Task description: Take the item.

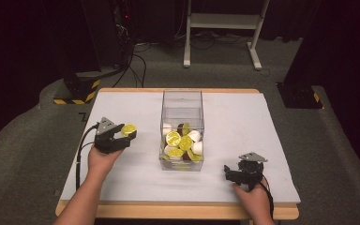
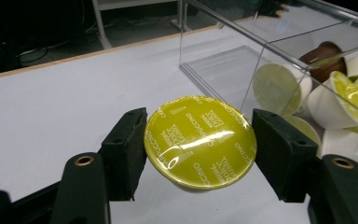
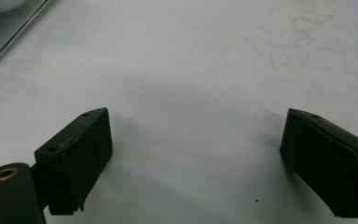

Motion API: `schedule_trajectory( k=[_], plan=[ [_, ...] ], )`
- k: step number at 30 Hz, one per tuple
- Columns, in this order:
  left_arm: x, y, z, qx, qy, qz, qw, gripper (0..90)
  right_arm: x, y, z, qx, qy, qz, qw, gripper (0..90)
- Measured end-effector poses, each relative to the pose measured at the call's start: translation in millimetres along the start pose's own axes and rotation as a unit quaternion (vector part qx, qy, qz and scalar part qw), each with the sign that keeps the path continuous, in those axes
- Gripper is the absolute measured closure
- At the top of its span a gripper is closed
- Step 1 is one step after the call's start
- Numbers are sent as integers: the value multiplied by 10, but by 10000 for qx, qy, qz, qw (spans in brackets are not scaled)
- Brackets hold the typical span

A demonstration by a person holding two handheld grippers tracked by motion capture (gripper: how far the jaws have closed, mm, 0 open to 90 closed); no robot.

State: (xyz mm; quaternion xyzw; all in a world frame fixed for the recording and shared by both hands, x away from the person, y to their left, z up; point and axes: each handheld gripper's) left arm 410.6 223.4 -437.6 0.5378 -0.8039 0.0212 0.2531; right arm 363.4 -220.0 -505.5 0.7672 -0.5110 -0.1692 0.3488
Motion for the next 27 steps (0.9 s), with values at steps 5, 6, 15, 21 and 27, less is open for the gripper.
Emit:
schedule_trajectory(
  k=[5,6,15,21,27],
  plan=[
    [-18,-166,2,-49,-26,-44,10000,381,0,-1,0,2,3,-3,10000,89],
    [-17,-196,2,-42,-27,-51,10000,381,0,-1,0,1,4,-2,10000,89],
    [-18,-456,-6,16,4,-72,10000,381,-1,-1,0,3,5,1,10000,89],
    [-98,-615,-16,-109,-74,-251,9996,381,-1,1,0,-5,-11,-7,10000,90],
    [-173,-757,15,-67,-31,-343,9994,381,0,1,0,0,-4,-6,10000,90]
  ],
)
Point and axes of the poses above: each handheld gripper's, and its own axes: y roughly backward along the jaws, z roughly out of its underside, x roughly to its right, and after that the axes turned 7 degrees about y, right-handed
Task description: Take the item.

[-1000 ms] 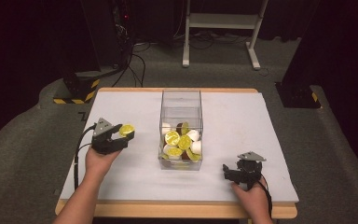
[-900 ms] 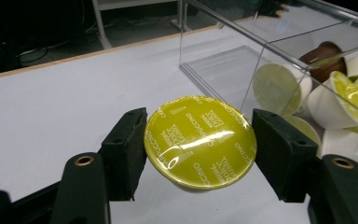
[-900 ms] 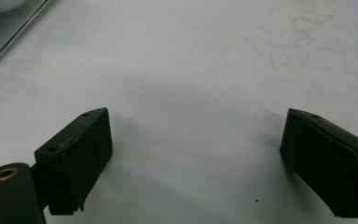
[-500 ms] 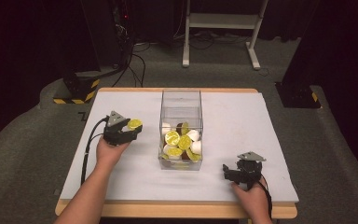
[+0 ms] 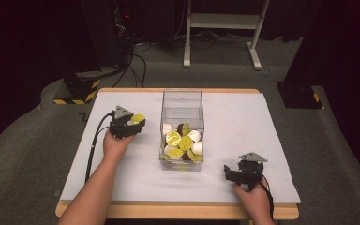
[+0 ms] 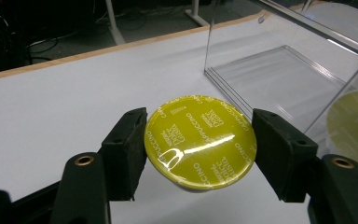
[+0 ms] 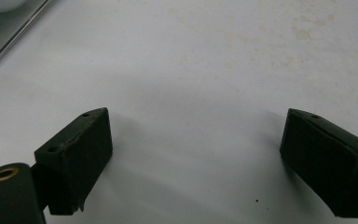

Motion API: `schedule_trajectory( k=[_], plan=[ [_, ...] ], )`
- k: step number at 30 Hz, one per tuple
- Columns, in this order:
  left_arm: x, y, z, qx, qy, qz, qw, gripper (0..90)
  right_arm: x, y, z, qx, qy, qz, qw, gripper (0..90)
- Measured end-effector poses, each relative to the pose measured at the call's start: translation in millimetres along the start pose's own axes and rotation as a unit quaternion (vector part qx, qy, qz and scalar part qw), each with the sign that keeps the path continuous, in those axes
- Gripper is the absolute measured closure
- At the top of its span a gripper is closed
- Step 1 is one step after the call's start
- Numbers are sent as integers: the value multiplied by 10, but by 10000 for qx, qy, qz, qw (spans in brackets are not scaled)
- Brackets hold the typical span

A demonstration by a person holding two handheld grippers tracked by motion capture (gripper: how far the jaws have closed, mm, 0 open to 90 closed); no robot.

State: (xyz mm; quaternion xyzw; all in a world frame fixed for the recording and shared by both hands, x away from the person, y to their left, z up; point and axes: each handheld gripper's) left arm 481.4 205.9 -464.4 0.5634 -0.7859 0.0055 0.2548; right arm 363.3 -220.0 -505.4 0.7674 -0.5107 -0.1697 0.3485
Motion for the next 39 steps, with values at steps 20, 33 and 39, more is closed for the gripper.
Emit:
schedule_trajectory(
  k=[20,33,39],
  plan=[
    [-126,-252,220,-320,29,-363,9988,380,-1,-1,0,2,9,3,10000,89],
    [-174,-260,251,-372,136,-480,9981,374,-2,-1,1,4,11,5,10000,90],
    [-172,-218,214,-511,305,-391,9975,221,-2,-1,0,3,13,4,10000,89]
  ],
)
Point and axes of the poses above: each handheld gripper's, and its own axes: y roughly backward along the jaws, z roughly out of its underside, x roughly to its right, and after that the axes turned 7 degrees about y, right-handed
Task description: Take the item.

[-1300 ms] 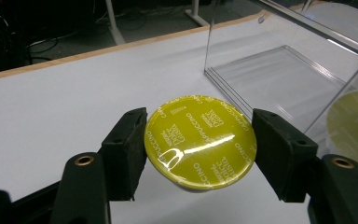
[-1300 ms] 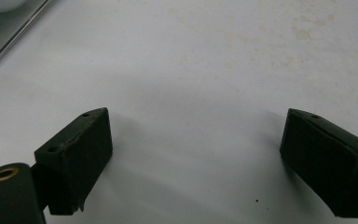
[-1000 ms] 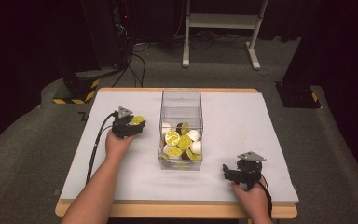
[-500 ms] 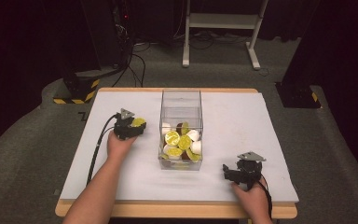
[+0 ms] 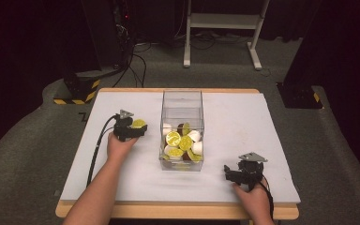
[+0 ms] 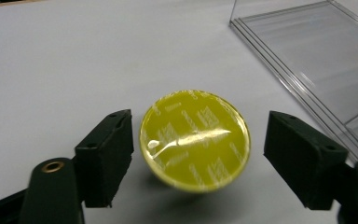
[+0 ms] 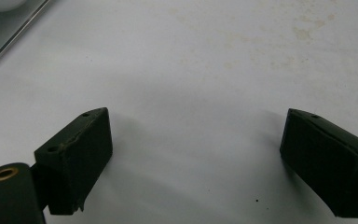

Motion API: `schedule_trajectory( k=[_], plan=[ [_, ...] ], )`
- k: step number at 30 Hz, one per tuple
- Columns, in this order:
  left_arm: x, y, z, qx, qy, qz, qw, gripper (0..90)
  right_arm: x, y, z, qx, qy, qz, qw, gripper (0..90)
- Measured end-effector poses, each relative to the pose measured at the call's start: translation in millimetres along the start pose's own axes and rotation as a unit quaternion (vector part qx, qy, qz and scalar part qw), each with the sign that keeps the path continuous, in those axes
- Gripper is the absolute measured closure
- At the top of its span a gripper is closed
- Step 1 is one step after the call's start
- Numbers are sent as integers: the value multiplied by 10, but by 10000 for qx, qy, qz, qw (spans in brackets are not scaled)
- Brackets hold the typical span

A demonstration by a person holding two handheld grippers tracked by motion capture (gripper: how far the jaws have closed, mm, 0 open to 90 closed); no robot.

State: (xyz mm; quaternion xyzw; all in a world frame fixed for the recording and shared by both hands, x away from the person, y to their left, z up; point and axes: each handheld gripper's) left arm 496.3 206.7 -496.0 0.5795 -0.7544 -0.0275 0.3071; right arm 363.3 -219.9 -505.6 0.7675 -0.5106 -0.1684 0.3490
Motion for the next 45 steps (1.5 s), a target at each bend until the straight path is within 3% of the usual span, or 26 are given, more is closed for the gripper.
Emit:
schedule_trajectory(
  k=[10,19,25,29,31,37,45],
  plan=[
    [45,165,-67,47,-44,58,10000,201,-1,-1,0,0,-1,1,10000,89],
    [37,346,-59,21,139,166,9998,201,-1,-1,0,-1,0,1,10000,89],
    [24,532,-56,64,152,317,9994,205,-1,-1,-1,-2,1,2,10000,89],
    [-11,689,-40,102,280,471,9984,205,-1,-1,-1,-2,0,2,10000,89],
    [-22,733,-30,17,209,505,9985,203,-1,-1,0,-2,1,1,10000,89],
    [-21,909,53,95,248,723,9970,222,-1,-1,-1,-3,1,2,10000,89],
    [-26,1115,128,221,292,809,9960,218,-2,-1,-1,-3,1,3,10000,89]
  ],
)
Point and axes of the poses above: each handheld gripper's, and its own axes: y roughly backward along the jaws, z roughly out of its underside, x roughly to its right, and after that the axes turned 7 degrees about y, right-handed
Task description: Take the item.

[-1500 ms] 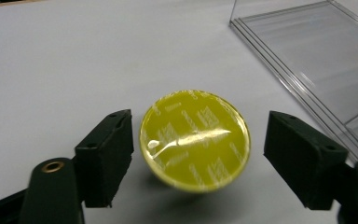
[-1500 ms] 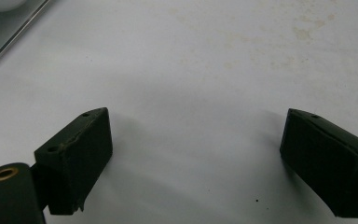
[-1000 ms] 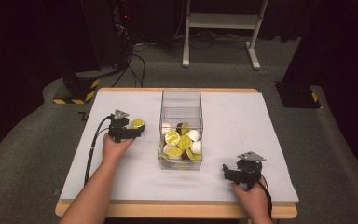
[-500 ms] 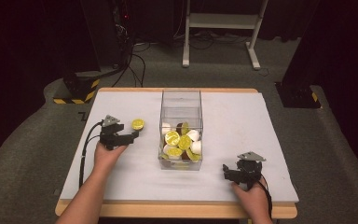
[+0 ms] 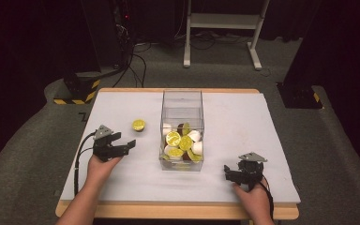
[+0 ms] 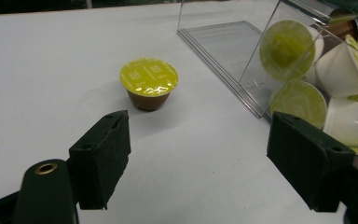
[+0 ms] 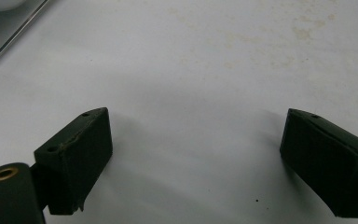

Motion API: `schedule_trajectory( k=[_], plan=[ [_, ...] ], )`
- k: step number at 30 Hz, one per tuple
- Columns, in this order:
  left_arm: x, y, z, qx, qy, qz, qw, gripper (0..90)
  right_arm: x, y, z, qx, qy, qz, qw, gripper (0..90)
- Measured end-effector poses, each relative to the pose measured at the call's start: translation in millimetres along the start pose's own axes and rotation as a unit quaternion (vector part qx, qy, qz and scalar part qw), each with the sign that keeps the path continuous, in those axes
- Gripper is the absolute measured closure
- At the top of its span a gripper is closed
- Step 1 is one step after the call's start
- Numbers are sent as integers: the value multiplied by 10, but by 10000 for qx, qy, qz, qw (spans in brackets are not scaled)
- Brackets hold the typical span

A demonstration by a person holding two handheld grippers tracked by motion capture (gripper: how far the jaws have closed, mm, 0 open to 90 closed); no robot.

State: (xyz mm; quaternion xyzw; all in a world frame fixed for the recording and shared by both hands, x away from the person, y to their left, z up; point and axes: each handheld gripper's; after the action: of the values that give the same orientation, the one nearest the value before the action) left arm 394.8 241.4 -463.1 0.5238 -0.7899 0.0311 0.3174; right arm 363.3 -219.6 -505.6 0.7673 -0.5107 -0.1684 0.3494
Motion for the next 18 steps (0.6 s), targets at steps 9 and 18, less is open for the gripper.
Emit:
schedule_trajectory(
  k=[9,18],
  plan=[
    [-76,199,127,-80,-5,80,9999,218,0,0,0,0,1,1,10000,89],
    [-238,352,299,-480,-354,21,9982,216,0,0,0,1,3,2,10000,89]
  ],
)
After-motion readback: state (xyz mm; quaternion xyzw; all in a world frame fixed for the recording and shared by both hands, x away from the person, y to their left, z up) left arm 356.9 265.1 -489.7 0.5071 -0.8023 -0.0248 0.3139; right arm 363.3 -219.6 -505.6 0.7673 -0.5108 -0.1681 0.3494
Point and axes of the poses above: each handheld gripper's, and its own axes: y roughly backward along the jaws, z roughly out of its underside, x roughly to its right, and after that the axes turned 7 degrees about y, right-handed
